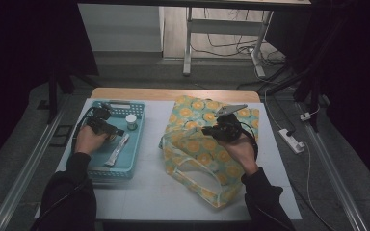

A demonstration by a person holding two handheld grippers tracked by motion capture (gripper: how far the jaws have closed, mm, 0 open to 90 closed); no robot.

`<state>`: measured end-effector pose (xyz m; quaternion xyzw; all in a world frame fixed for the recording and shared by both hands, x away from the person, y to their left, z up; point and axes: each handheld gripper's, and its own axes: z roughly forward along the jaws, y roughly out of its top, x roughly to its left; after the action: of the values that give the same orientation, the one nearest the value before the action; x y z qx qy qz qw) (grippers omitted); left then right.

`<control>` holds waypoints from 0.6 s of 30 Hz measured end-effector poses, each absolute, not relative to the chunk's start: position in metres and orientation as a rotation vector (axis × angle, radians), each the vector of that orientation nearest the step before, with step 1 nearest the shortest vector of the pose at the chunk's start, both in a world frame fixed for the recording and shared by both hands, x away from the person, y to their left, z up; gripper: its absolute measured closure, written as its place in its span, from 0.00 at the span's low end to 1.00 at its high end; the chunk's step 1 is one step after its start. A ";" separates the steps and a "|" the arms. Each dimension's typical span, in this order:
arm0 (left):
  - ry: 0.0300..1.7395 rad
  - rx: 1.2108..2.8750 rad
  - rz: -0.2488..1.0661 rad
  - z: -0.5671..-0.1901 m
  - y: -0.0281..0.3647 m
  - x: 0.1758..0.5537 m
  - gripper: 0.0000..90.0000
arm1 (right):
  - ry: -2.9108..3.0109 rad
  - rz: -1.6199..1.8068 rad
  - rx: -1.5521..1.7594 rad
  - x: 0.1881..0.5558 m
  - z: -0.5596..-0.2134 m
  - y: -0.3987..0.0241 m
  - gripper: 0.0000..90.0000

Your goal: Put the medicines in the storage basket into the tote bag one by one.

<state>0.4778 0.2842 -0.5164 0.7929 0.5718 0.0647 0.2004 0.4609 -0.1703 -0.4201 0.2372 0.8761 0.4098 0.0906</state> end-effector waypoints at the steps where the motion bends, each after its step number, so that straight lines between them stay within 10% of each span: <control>1: 1.607 2.220 0.167 -0.517 0.284 0.477 0.01 | 2.604 1.218 0.705 0.461 -0.420 -0.170 1.00; 18: 1.766 2.282 0.090 -0.515 0.282 0.466 0.22 | 2.603 1.227 0.705 0.461 -0.419 -0.171 1.00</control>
<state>0.4662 0.2822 -0.5153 0.7841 0.6067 0.0311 0.1271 0.4608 -0.1705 -0.4194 0.2370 0.8750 0.4124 0.0896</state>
